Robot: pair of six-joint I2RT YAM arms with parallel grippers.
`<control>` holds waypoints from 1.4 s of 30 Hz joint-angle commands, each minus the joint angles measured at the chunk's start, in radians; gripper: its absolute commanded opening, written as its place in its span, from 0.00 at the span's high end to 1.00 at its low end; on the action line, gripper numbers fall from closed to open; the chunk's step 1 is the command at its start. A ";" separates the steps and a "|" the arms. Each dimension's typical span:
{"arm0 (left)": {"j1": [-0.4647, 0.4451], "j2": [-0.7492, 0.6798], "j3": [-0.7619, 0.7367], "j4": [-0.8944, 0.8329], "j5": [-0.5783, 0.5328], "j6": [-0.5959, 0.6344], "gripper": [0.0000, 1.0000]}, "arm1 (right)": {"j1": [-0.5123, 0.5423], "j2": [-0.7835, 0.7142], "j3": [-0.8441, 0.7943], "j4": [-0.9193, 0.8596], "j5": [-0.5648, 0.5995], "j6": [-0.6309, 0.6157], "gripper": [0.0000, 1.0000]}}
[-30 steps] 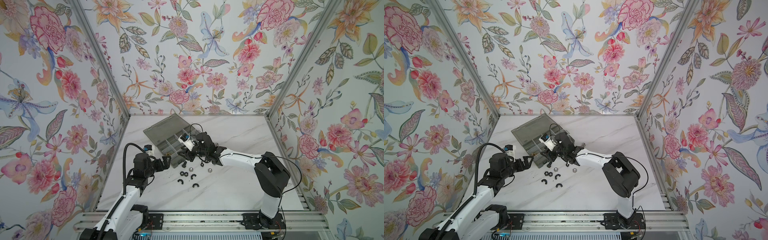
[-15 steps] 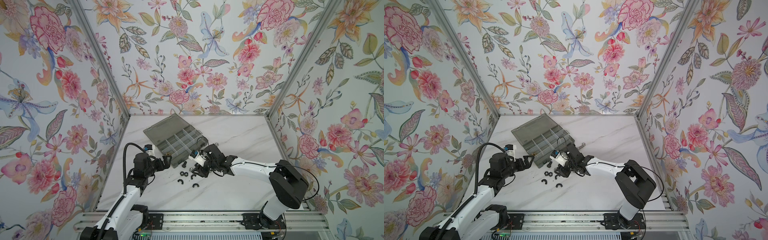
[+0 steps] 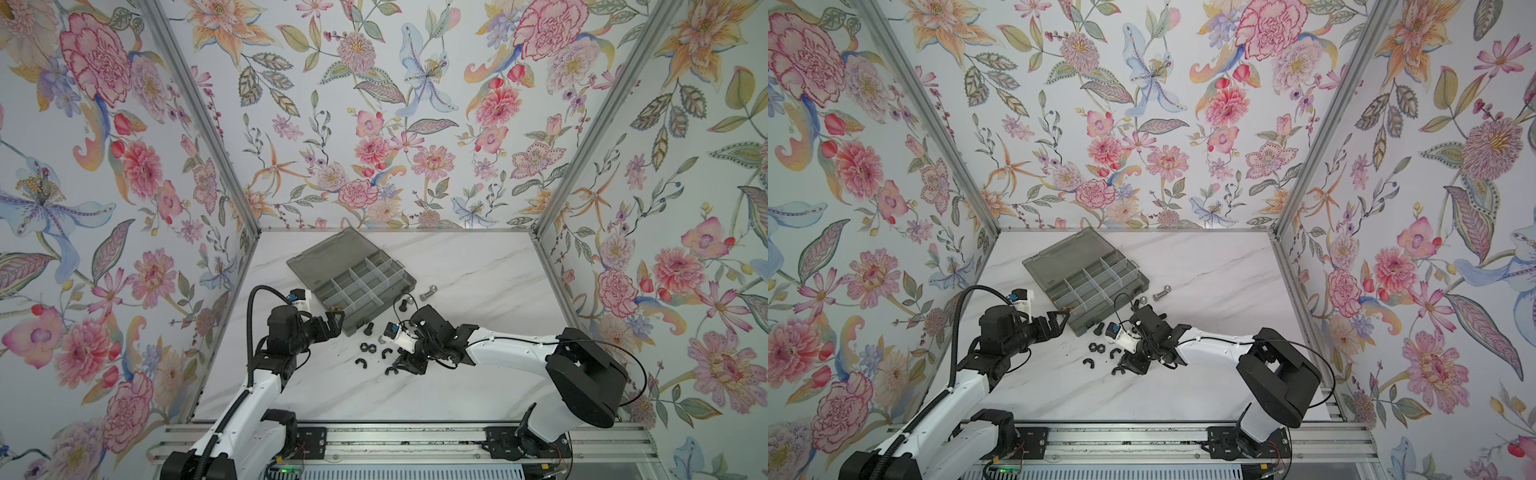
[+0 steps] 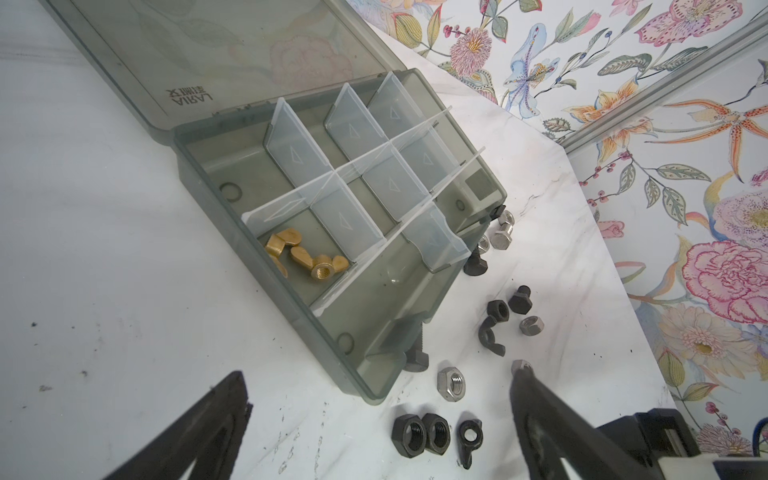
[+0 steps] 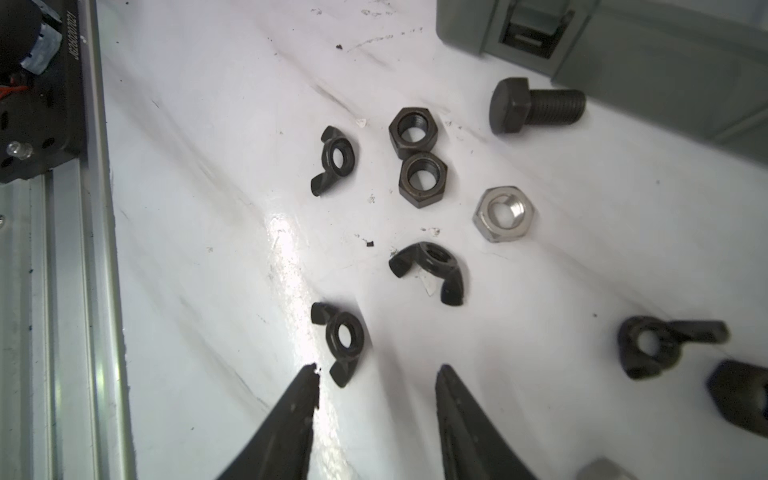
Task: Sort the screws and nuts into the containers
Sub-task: 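Move the right gripper back over the black wing nuts on the table, then lower the right gripper and close it on a black wing nut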
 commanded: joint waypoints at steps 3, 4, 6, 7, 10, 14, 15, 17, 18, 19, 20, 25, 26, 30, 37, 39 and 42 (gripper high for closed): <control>-0.006 -0.004 -0.010 0.011 0.017 -0.008 0.01 | 0.018 0.021 -0.017 0.008 0.028 -0.037 0.52; -0.006 -0.004 -0.010 0.011 0.017 -0.008 0.01 | 0.023 0.030 -0.018 0.014 0.029 -0.040 0.53; -0.006 -0.004 -0.010 0.012 0.018 -0.009 0.01 | 0.032 0.045 -0.022 0.034 0.035 -0.043 0.53; -0.006 -0.004 -0.012 0.013 0.020 -0.008 0.01 | 0.034 0.052 -0.024 0.043 0.039 -0.043 0.53; -0.006 -0.004 -0.016 0.018 0.020 -0.012 0.01 | 0.041 0.073 -0.026 0.072 0.042 -0.043 0.54; -0.006 -0.004 -0.018 0.019 0.021 -0.009 0.01 | 0.047 0.089 -0.027 0.102 0.049 -0.043 0.55; -0.006 -0.004 -0.018 0.018 0.021 -0.010 0.00 | 0.046 0.093 -0.028 0.104 0.051 -0.044 0.55; -0.006 -0.006 -0.018 0.018 0.020 -0.010 0.01 | 0.045 0.097 -0.027 0.110 0.050 -0.046 0.55; -0.006 -0.006 -0.018 0.018 0.020 -0.010 0.01 | 0.046 0.100 -0.024 0.109 0.050 -0.047 0.55; -0.006 -0.005 -0.019 0.018 0.020 -0.010 0.01 | 0.046 0.104 -0.025 0.109 0.050 -0.047 0.55; -0.006 -0.005 -0.019 0.018 0.018 -0.010 0.01 | 0.047 0.107 -0.023 0.109 0.047 -0.047 0.56; -0.006 -0.002 -0.022 0.023 0.018 -0.013 0.00 | 0.047 0.117 -0.026 0.115 0.035 -0.043 0.57; -0.006 -0.002 -0.022 0.024 0.019 -0.013 0.01 | 0.050 0.120 -0.027 0.117 0.036 -0.042 0.57; -0.006 0.001 -0.024 0.025 0.021 -0.013 0.00 | 0.051 0.126 -0.027 0.128 0.030 -0.036 0.57; -0.006 0.004 -0.025 0.032 0.023 -0.013 0.00 | 0.052 0.147 -0.019 0.133 0.031 -0.027 0.66; -0.006 0.004 -0.027 0.032 0.021 -0.013 0.01 | 0.053 0.149 -0.018 0.131 0.030 -0.025 0.68; -0.006 0.002 -0.028 0.033 0.021 -0.015 0.01 | 0.052 0.154 -0.017 0.134 0.027 -0.021 0.74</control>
